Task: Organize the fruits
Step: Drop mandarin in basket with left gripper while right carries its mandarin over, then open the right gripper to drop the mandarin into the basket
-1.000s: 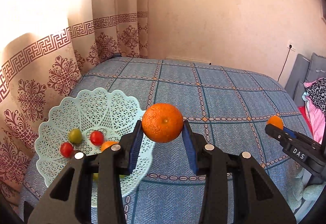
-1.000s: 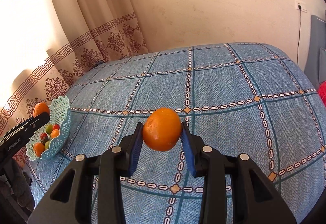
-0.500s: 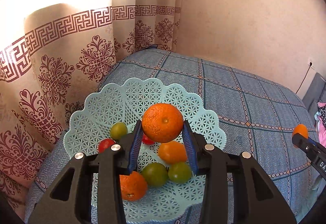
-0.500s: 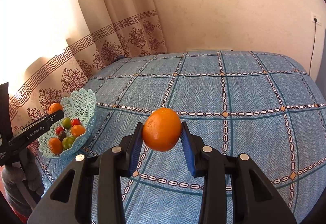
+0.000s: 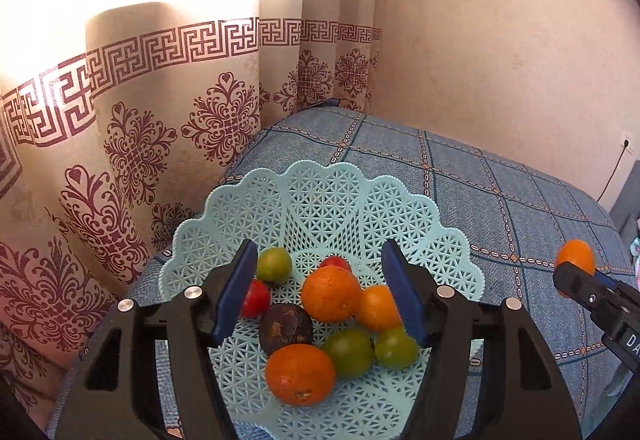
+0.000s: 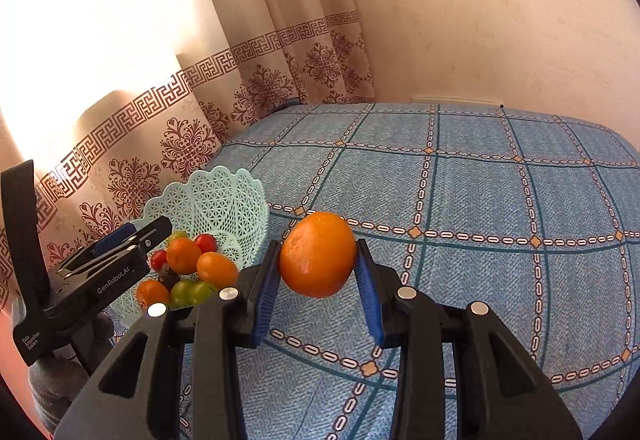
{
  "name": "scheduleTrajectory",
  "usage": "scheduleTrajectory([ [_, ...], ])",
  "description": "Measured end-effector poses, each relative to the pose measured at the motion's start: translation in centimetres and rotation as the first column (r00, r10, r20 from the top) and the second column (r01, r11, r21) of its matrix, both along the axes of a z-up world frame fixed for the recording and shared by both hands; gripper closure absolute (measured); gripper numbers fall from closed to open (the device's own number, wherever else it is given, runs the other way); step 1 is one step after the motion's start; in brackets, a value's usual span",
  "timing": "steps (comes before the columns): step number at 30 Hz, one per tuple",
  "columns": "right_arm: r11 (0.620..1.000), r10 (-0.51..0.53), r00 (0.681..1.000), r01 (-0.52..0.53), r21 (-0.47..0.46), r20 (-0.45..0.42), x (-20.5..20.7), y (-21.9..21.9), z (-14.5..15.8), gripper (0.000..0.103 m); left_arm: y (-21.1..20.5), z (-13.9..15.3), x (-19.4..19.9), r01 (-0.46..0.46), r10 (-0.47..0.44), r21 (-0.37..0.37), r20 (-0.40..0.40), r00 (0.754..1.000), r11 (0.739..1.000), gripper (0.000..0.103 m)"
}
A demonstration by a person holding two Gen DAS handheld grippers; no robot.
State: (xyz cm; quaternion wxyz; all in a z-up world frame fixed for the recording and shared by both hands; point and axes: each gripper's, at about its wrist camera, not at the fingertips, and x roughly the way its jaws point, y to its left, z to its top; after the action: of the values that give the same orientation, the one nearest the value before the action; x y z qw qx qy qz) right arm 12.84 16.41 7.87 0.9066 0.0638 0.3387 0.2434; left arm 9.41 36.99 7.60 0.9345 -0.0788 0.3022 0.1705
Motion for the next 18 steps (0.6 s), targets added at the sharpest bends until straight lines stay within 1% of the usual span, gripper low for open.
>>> scheduleTrajectory([
  [1,1.0,0.007,1.0,-0.007,0.0,-0.001,0.1,0.5,0.0,0.066,0.1,0.0,-0.1,-0.01,0.01,0.012,-0.001,1.0,1.0,0.037],
  [6,0.999,0.043,0.999,-0.043,0.004,-0.006,0.4,3.1,0.0,0.066,1.6,0.4,-0.9,-0.082,0.081,0.018,0.016,0.997,0.997,0.037],
  [10,0.998,0.068,0.998,-0.068,-0.001,-0.012,0.8,5.2,-0.2,0.066,2.7,1.1,-1.8,-0.16,0.158,0.054,0.048,0.986,0.986,0.037],
  [14,0.996,0.087,0.996,-0.087,-0.012,-0.019,1.2,6.9,-0.4,0.066,3.6,1.2,-2.1,-0.181,0.178,0.042,0.055,0.982,0.983,0.036],
  [18,0.995,0.092,0.995,-0.093,-0.026,-0.025,1.7,8.2,-0.6,0.066,3.7,1.1,-2.2,-0.192,0.19,0.047,0.053,0.98,0.98,0.036],
])
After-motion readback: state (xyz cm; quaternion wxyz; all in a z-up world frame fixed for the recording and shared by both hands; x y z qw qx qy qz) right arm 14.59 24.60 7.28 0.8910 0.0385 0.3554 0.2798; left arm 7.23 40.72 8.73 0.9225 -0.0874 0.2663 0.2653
